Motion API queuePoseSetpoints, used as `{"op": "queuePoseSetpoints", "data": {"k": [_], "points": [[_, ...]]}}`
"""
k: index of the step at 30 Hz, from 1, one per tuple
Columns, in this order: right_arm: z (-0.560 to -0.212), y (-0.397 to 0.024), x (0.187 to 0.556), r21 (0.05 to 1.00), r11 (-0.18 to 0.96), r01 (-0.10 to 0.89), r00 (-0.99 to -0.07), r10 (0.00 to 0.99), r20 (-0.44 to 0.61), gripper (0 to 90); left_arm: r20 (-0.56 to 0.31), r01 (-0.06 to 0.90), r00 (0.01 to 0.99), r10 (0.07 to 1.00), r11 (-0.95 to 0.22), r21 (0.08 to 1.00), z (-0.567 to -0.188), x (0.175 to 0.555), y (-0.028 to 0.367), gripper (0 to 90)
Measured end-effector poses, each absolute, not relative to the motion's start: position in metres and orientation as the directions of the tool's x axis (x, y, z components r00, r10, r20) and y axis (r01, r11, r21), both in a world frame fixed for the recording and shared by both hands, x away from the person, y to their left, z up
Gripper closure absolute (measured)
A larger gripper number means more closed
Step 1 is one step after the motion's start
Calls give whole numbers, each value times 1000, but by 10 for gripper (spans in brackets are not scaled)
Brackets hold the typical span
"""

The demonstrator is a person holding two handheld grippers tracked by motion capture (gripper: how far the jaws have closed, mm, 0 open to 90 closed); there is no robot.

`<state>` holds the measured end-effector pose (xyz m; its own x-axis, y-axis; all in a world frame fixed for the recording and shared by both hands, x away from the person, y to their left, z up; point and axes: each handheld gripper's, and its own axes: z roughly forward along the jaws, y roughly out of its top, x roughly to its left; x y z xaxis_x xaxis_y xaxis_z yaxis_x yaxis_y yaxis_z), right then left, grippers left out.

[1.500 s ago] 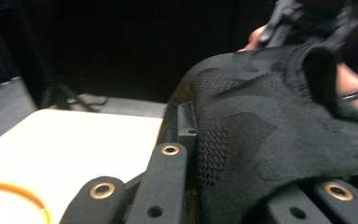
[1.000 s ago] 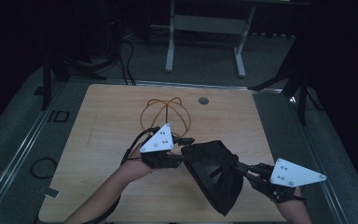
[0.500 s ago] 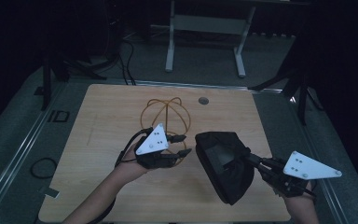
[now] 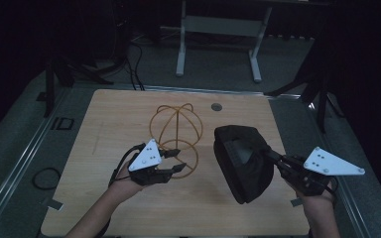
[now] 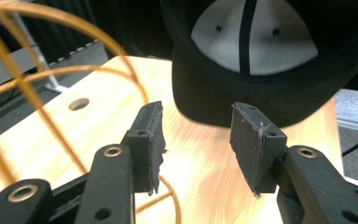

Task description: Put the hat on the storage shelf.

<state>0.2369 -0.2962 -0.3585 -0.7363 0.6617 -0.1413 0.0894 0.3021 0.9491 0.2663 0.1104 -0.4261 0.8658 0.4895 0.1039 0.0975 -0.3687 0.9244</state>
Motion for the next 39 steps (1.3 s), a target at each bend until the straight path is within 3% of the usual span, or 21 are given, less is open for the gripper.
{"op": "queuePoseSetpoints", "data": {"k": [12, 20, 25, 31, 39], "points": [[-347, -292, 263, 955, 281, 93, -702, 699, -138, 899, 35, 184, 836, 548, -340, 922, -472, 259, 145, 548], [-329, -273, 288, 952, 294, 79, -669, 724, -169, 899, 3, 226, 802, 598, -307, 925, -500, 252, 167, 498], [-323, -258, 300, 949, 305, 79, -666, 724, -178, 899, -33, 258, 768, 640, -262, 930, -515, 249, 181, 374], [-314, -238, 314, 944, 319, 78, -670, 718, -188, 899, -97, 345, 720, 687, -234, 909, -529, 249, 193, 48], [-304, -208, 326, 944, 320, 73, -677, 711, -189, 899, -71, 332, 677, 732, -218, 918, -540, 243, 201, 23]]}}
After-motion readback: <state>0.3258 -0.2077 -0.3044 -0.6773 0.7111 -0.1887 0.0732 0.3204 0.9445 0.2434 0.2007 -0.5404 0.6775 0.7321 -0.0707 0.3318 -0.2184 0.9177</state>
